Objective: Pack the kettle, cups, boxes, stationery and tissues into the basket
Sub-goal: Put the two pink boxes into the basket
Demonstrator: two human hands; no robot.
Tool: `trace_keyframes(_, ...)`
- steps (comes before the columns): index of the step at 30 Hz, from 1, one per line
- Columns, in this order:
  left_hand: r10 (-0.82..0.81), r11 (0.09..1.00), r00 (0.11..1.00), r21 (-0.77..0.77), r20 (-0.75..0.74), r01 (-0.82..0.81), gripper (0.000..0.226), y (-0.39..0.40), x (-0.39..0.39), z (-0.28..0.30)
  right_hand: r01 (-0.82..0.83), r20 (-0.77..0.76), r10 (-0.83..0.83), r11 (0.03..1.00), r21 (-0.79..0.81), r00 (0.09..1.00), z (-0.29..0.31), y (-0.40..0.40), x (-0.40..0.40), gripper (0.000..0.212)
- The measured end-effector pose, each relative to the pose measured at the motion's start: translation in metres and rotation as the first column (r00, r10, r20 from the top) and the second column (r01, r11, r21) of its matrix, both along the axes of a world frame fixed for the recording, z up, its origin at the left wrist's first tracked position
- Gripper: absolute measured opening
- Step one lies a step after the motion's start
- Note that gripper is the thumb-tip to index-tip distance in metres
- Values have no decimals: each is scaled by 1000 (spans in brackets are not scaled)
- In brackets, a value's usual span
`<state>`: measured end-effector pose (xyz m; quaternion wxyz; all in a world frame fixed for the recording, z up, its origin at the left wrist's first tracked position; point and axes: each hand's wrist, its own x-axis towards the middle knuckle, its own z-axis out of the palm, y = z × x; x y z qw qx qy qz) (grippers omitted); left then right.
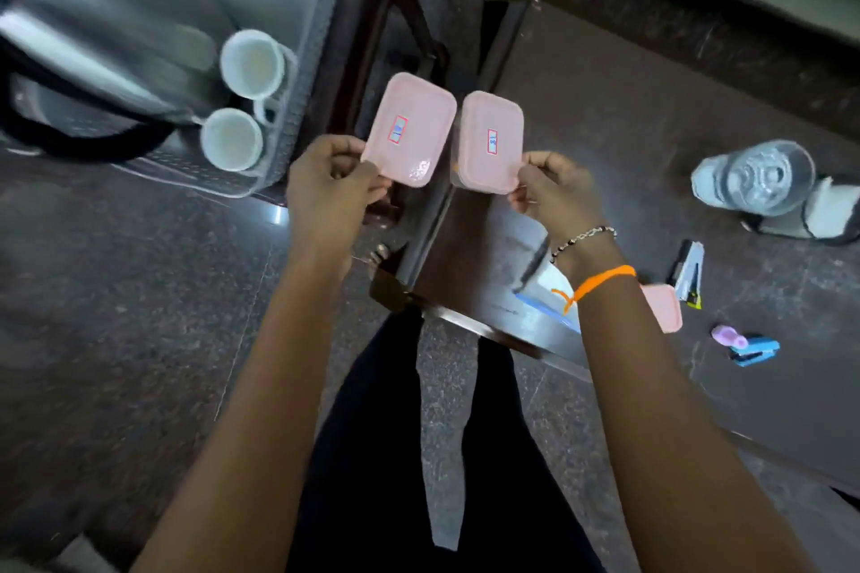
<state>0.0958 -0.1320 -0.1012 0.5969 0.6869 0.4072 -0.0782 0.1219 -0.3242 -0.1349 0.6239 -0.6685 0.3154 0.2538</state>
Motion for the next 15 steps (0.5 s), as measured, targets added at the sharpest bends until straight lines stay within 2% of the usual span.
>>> trace_keyframes(4,123,992,987,20,100,-125,11,63,16,35,-53,106,39,990,129,994,37,69,36,21)
trace_keyframes(7,153,981,982,105,110,-165,11,104,51,36,-61,161,40,990,130,986,53,114,67,22)
trace_keyframes(10,55,958,998,282,-9,-51,18,128,94,28,-54,201,41,997,61,979,55,148,94,25)
trace_keyframes(13,-106,871,973,453,-207,192,33,131,126,20,-45,245,59,997,-61,968,49,171,118,28)
trace_keyframes(15,-143,830,949,488,-282,270,34,129,141,16,-45,267,84,988,-149,960,45,184,135,28)
